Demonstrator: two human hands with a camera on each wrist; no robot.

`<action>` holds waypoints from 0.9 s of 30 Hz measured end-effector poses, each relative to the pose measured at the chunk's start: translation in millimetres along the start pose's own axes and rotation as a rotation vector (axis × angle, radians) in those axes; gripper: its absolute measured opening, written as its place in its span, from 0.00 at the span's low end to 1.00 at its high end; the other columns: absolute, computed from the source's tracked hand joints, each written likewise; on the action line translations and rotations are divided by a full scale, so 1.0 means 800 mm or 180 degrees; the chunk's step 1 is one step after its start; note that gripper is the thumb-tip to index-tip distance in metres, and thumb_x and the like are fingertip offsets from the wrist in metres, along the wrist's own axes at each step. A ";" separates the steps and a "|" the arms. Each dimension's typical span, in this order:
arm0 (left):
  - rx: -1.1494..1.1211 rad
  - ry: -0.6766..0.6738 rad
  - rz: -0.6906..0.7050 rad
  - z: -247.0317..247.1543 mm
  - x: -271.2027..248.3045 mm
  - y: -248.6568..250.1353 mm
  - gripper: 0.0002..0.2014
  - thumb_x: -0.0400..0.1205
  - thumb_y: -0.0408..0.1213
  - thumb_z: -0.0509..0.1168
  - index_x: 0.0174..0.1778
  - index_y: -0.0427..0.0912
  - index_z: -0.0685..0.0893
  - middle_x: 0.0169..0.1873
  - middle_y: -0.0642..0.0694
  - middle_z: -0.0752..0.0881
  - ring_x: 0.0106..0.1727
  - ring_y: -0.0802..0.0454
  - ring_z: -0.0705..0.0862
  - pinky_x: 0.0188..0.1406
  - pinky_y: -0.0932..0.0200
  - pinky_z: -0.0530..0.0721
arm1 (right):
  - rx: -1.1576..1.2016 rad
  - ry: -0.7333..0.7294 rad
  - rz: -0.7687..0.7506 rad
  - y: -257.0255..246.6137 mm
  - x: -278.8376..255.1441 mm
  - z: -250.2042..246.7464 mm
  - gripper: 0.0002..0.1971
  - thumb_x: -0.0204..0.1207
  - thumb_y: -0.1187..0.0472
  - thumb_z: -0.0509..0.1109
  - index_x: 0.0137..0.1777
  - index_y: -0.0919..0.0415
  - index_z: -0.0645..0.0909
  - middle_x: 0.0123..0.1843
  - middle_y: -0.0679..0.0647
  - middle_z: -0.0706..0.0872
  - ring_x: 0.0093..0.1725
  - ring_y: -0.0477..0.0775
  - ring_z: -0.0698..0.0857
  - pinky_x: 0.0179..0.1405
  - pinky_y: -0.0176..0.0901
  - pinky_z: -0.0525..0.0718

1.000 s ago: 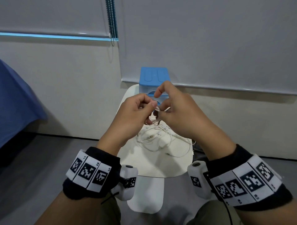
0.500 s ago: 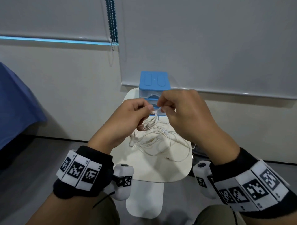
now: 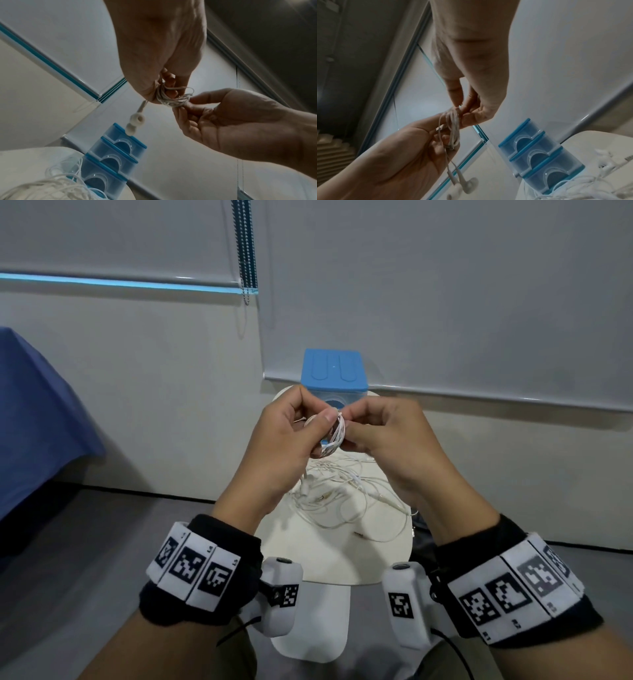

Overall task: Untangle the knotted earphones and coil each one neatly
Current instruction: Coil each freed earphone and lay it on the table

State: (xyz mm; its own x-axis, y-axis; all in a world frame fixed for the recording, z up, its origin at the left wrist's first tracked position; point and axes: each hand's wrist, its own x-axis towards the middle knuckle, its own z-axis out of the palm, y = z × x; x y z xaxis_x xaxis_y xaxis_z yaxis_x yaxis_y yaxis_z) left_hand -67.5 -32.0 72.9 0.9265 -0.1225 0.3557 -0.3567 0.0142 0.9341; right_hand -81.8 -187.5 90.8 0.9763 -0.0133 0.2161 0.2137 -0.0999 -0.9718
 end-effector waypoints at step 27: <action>0.0155 -0.0507 -0.0265 -0.020 0.005 -0.008 0.05 0.82 0.30 0.75 0.52 0.39 0.93 0.47 0.37 0.93 0.40 0.46 0.88 0.47 0.55 0.89 | -0.2036 -0.0590 -0.0399 0.015 -0.006 -0.037 0.07 0.82 0.58 0.75 0.43 0.56 0.90 0.36 0.47 0.91 0.37 0.42 0.91 0.45 0.44 0.87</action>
State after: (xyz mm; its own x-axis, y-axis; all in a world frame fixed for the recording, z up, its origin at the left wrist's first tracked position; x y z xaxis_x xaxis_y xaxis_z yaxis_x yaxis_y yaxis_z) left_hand -59.7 -16.4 68.8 0.9238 -0.2770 0.2643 -0.2886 -0.0502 0.9561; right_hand -85.0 -217.8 81.0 0.9474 0.2019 0.2482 0.3188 -0.6594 -0.6808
